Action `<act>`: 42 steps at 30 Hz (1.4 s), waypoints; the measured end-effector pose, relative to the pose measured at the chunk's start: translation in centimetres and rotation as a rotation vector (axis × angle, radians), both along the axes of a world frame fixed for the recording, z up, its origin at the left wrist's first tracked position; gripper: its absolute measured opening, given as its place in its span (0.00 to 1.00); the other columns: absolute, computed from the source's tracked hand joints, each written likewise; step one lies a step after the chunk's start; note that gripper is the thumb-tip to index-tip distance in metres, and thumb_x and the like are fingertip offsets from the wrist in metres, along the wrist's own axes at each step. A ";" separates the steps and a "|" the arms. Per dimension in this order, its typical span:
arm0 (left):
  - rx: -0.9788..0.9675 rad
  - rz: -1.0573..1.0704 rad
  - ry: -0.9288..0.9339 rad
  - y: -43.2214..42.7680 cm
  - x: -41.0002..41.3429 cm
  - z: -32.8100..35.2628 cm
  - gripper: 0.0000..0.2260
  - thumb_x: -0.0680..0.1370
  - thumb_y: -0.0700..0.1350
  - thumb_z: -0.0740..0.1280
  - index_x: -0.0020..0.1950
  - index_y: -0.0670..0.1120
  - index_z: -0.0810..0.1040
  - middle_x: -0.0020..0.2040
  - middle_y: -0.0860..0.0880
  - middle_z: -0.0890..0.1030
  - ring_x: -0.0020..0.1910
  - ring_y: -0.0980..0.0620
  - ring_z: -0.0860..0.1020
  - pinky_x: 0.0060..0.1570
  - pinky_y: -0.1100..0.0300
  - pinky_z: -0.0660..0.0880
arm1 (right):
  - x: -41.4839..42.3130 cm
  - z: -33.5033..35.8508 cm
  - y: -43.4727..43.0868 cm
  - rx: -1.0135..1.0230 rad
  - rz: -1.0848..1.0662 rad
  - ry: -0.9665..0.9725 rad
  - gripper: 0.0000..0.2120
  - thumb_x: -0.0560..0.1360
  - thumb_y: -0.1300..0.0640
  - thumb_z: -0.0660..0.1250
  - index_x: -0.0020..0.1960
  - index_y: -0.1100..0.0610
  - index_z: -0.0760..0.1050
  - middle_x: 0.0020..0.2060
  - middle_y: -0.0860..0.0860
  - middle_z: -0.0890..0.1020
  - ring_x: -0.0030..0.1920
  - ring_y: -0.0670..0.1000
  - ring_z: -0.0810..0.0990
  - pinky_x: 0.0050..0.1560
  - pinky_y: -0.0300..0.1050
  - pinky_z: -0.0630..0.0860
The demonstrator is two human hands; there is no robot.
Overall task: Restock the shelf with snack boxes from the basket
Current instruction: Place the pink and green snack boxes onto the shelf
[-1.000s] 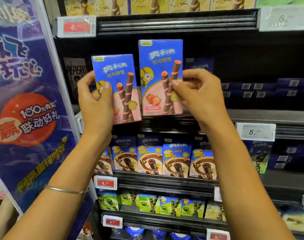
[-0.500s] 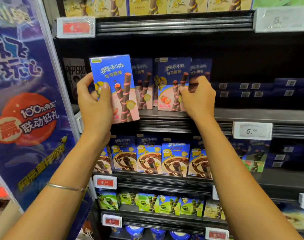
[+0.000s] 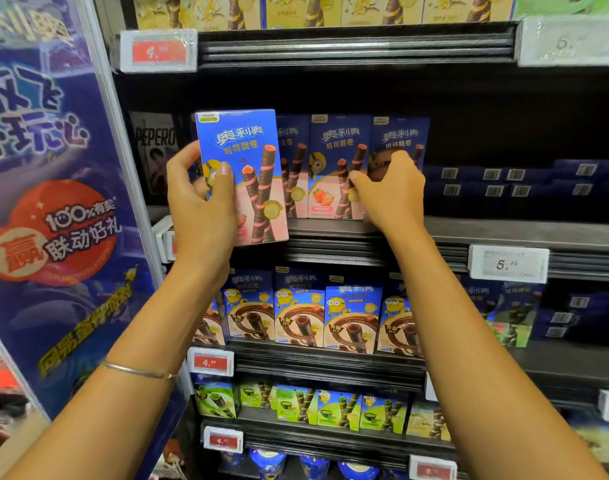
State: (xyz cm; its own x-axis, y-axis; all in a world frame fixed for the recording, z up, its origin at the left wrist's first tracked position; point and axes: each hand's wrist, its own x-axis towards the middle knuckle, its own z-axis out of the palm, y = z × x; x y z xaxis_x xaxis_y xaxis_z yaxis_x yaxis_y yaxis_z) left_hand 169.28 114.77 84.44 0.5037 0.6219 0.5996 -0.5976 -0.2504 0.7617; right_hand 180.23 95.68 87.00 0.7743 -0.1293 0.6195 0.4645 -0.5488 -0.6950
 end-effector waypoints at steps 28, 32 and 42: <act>0.224 0.246 0.316 2.7 4.6 2.4 0.47 0.72 0.53 0.83 0.81 0.40 0.59 0.75 0.38 0.63 0.71 0.39 0.69 0.72 0.49 0.71 | 0.8 -0.2 -9.2 0.089 0.110 0.047 0.16 0.74 0.57 0.74 0.59 0.55 0.75 0.48 0.51 0.83 0.47 0.49 0.83 0.46 0.44 0.80; 0.219 0.254 0.354 3.4 5.4 2.0 0.49 0.72 0.53 0.83 0.82 0.42 0.56 0.76 0.37 0.62 0.71 0.39 0.69 0.65 0.52 0.70 | 1.2 -0.2 -8.6 0.078 0.101 0.044 0.18 0.74 0.55 0.74 0.61 0.56 0.75 0.54 0.51 0.81 0.52 0.50 0.81 0.41 0.35 0.73; 0.159 0.239 0.424 5.4 6.9 1.5 0.48 0.72 0.52 0.83 0.80 0.40 0.56 0.79 0.36 0.61 0.67 0.46 0.68 0.59 0.54 0.68 | 1.5 -0.3 -7.9 0.098 0.129 0.099 0.23 0.73 0.54 0.76 0.63 0.58 0.70 0.55 0.51 0.77 0.52 0.50 0.77 0.43 0.41 0.72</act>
